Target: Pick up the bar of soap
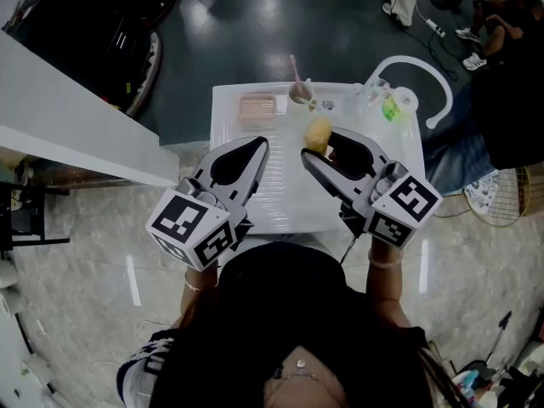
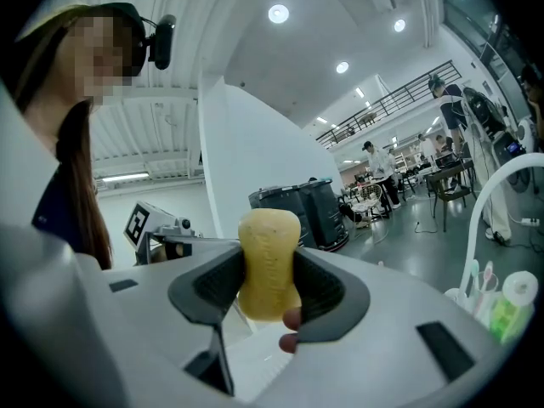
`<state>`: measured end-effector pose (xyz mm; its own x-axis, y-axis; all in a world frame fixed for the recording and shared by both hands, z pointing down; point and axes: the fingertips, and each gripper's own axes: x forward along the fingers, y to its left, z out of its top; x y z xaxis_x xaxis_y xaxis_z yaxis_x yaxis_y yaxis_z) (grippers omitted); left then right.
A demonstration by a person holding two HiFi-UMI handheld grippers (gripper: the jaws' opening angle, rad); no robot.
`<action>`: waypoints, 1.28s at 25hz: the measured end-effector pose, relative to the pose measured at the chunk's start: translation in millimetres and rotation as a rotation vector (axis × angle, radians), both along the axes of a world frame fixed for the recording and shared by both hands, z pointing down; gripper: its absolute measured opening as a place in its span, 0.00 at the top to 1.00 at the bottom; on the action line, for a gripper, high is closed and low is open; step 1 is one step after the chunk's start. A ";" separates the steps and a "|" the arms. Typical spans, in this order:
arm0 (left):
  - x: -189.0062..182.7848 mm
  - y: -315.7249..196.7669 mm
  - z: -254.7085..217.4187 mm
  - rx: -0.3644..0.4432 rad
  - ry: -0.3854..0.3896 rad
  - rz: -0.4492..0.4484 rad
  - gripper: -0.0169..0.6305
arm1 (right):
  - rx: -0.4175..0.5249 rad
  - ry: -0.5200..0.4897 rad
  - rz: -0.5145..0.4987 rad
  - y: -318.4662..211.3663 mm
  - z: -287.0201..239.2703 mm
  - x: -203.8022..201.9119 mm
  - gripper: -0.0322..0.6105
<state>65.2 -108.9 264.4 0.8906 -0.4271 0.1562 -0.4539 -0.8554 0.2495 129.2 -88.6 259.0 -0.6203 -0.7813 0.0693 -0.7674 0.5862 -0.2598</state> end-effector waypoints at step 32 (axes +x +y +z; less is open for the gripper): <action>10.1 -3.6 2.3 -0.016 -0.020 -0.003 0.97 | -0.005 -0.043 -0.016 -10.7 8.3 3.2 0.66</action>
